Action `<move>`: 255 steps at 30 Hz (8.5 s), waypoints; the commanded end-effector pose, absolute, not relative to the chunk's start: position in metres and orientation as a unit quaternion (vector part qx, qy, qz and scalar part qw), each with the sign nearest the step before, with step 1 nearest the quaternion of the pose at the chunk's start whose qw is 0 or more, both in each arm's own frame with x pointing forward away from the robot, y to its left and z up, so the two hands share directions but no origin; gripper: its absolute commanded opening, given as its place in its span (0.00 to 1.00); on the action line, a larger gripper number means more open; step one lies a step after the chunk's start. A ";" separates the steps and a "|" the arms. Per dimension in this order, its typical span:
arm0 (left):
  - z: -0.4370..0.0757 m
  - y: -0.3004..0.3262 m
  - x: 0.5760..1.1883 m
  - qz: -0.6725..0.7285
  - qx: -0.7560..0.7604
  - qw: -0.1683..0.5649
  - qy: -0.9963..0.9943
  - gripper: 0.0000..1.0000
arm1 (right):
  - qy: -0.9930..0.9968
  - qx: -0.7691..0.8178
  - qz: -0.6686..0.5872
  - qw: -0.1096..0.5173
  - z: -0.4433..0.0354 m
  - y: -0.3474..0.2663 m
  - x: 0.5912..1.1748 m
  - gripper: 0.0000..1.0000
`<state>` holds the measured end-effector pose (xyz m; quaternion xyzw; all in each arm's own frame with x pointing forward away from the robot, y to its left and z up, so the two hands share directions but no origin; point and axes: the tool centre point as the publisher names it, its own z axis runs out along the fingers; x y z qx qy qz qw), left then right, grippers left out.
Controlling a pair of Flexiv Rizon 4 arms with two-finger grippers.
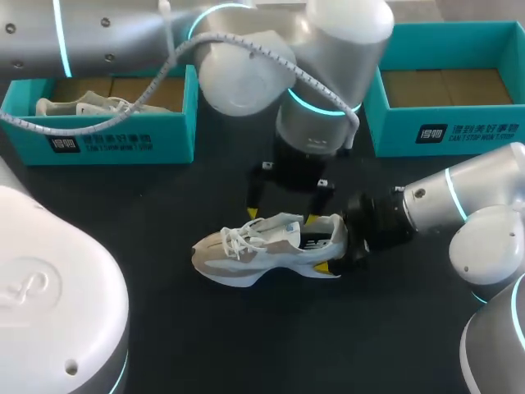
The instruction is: Take the shoe out of the shoebox, open the shoe tongue, remove and reinsert the insole, then place the shoe into the shoebox
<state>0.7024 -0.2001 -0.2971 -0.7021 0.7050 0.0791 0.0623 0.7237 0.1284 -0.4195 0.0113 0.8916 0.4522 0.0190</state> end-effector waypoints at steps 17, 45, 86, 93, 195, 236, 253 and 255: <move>-0.337 -0.204 0.704 0.101 -0.708 0.085 0.694 1.00 | 0.893 0.012 0.450 0.019 -0.420 0.129 0.725 0.00; -0.346 -0.165 0.692 0.151 -0.728 0.122 0.658 0.94 | 0.893 0.012 0.450 0.019 -0.420 0.129 0.725 0.00; -0.319 -0.126 0.660 0.090 -0.785 0.067 0.609 0.27 | 0.893 0.012 0.450 0.019 -0.420 0.129 0.725 0.00; -0.323 -0.108 0.661 0.091 -0.808 0.065 0.579 0.31 | 0.893 0.012 0.450 0.019 -0.420 0.129 0.725 0.00; -0.207 -0.206 0.718 -0.102 0.172 -0.041 0.979 0.00 | 0.893 0.012 0.450 0.019 -0.420 0.129 0.725 0.00; -0.300 -0.221 0.716 -0.079 0.055 -0.120 0.988 0.00 | 0.893 0.012 0.450 0.019 -0.420 0.129 0.725 0.00; -0.361 -0.234 0.712 -0.071 0.043 -0.116 0.990 0.00 | 0.893 0.012 0.450 0.019 -0.420 0.129 0.725 0.00; -0.366 -0.232 0.713 -0.067 0.047 -0.124 0.989 0.00 | 0.893 0.012 0.450 0.019 -0.420 0.129 0.725 0.00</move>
